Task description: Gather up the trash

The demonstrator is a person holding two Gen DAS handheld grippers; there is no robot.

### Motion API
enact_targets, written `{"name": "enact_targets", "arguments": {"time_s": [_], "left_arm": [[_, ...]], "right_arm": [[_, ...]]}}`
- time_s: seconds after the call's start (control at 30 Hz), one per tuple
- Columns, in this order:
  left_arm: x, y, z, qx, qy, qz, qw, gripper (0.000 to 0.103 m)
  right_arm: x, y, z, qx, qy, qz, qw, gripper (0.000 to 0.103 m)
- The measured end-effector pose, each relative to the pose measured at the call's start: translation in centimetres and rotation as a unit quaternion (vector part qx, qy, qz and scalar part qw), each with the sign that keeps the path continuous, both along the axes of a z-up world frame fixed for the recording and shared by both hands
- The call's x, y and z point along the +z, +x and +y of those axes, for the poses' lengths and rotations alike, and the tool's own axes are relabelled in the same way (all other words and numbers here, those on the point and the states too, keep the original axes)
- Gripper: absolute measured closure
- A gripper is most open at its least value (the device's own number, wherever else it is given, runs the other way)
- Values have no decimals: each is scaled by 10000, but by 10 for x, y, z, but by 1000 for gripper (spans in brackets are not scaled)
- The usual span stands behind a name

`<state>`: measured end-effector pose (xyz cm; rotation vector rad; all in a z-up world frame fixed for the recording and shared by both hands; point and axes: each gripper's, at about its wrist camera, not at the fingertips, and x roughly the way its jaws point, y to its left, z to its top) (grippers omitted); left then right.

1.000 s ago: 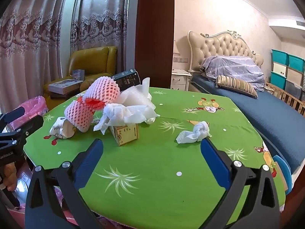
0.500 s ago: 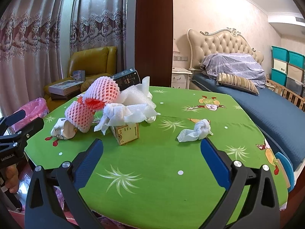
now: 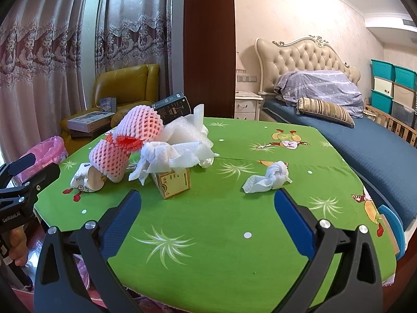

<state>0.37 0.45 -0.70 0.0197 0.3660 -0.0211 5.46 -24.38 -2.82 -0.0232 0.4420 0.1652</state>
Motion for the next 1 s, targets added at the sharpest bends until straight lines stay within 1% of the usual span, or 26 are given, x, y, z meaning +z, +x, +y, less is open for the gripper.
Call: {"name": "enact_targets", "arguments": {"time_s": [0.27, 1.0], "left_arm": [[0, 0, 0, 7, -8, 5, 10000, 6], [-4, -1, 2, 46, -66, 45, 10000, 6]], "right_arm": [[0, 0, -1, 7, 91, 19, 10000, 4], [-5, 3, 3, 91, 69, 84, 9999, 4]]}}
